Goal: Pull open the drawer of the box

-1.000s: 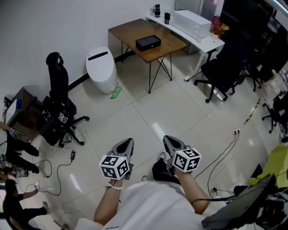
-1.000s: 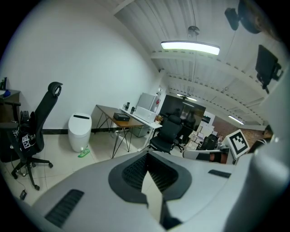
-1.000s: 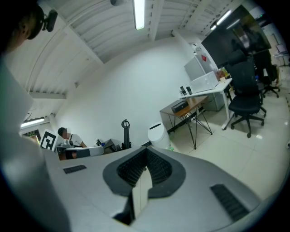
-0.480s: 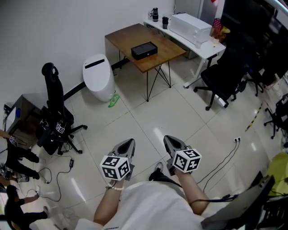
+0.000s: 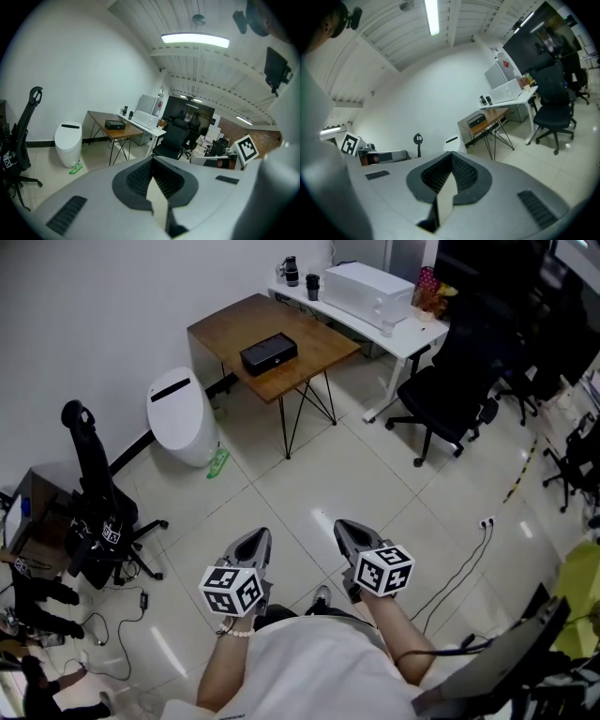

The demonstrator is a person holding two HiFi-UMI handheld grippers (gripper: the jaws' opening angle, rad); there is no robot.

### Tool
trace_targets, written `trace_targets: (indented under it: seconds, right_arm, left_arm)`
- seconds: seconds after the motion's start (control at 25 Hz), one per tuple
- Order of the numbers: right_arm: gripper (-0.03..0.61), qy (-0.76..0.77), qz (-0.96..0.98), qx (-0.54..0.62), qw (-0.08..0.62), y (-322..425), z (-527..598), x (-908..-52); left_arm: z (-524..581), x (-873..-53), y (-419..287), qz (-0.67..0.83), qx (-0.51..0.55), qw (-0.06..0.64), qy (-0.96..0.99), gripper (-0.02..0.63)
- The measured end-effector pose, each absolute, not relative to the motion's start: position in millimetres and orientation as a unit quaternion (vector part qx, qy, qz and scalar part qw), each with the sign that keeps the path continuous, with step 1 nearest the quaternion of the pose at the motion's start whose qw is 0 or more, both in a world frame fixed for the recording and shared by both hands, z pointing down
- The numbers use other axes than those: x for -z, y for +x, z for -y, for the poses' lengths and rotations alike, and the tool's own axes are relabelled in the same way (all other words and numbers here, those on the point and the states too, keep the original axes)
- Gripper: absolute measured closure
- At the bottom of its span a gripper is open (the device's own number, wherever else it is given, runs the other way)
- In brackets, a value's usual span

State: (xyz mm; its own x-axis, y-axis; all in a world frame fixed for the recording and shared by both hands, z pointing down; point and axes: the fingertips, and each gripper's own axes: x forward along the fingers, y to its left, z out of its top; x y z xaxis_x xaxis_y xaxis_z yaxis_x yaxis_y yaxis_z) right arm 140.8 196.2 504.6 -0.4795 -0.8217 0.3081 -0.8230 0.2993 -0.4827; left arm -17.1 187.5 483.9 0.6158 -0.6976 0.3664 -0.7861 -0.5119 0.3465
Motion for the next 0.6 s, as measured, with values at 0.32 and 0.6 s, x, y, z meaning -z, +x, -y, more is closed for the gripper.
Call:
trace_targets:
  seconds: [0.32,0.6]
  right_arm:
    - [0.592,0.501,0.807,-0.312,0.015,150,-159,-513]
    - [0.592,0.500,0.809,-0.308,0.017,135,-105,-515]
  left_arm:
    - [-156,-489,-8,0.438,-0.086,0.259,0.857,0.614]
    - [-99,-497,-13,0.431,-0.080,0.266,0.858,0.614]
